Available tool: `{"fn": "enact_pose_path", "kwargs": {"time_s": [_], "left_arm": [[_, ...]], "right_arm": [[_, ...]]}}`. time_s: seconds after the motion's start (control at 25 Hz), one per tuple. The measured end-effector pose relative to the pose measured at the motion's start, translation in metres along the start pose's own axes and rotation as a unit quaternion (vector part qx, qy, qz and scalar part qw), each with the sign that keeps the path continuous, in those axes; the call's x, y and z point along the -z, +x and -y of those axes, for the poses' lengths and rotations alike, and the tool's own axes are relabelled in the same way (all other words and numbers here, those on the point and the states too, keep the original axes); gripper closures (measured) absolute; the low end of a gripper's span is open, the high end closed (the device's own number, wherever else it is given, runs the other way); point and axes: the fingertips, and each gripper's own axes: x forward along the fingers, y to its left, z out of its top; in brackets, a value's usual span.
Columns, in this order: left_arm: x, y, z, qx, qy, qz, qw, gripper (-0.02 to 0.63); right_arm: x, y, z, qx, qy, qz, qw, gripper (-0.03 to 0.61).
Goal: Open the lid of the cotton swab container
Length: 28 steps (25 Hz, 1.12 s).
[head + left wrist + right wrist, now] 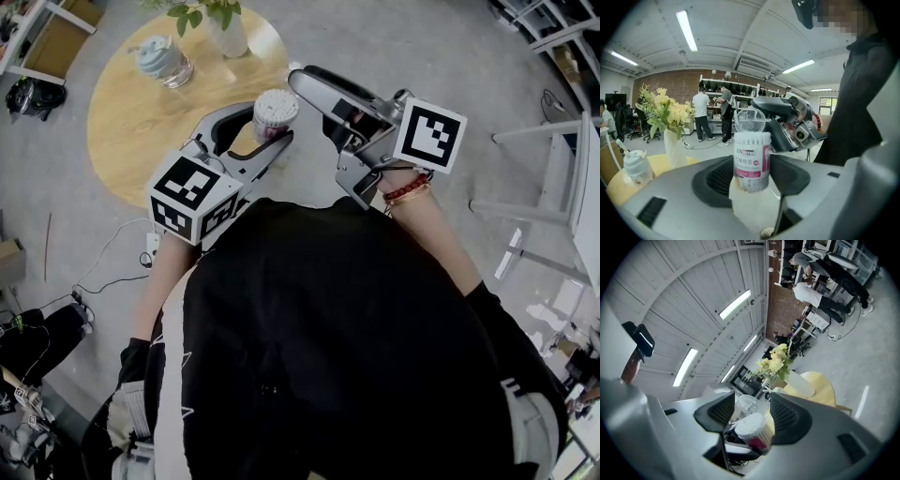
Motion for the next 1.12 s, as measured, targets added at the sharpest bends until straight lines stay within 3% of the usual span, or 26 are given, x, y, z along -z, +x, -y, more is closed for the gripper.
{"fn": "enact_pose_path", "kwargs": {"time_s": [0.16, 0.48, 0.68, 1.12], "left_arm": [[0.002, -0.016, -0.006, 0.005, 0.001, 0.001, 1.0000, 0.360], [-0.003, -0.055, -0.016, 0.020, 0.007, 0.006, 0.9998, 0.360], [-0.017, -0.076, -0.027, 0.029, 0.001, 0.037, 0.9989, 0.360], [-0.008, -0.097, -0.034, 0.032, -0.013, 0.045, 0.9984, 0.360]], "right_arm": [[-0.001, 0.009, -0.010, 0.007, -0.007, 0.013, 1.000, 0.376], [0.006, 0.032, -0.032, 0.019, -0.010, 0.026, 0.999, 0.376], [0.014, 0.046, -0.041, 0.029, -0.021, 0.019, 0.999, 0.419], [0.024, 0.057, -0.039, 0.054, -0.027, 0.016, 0.998, 0.420]]}}
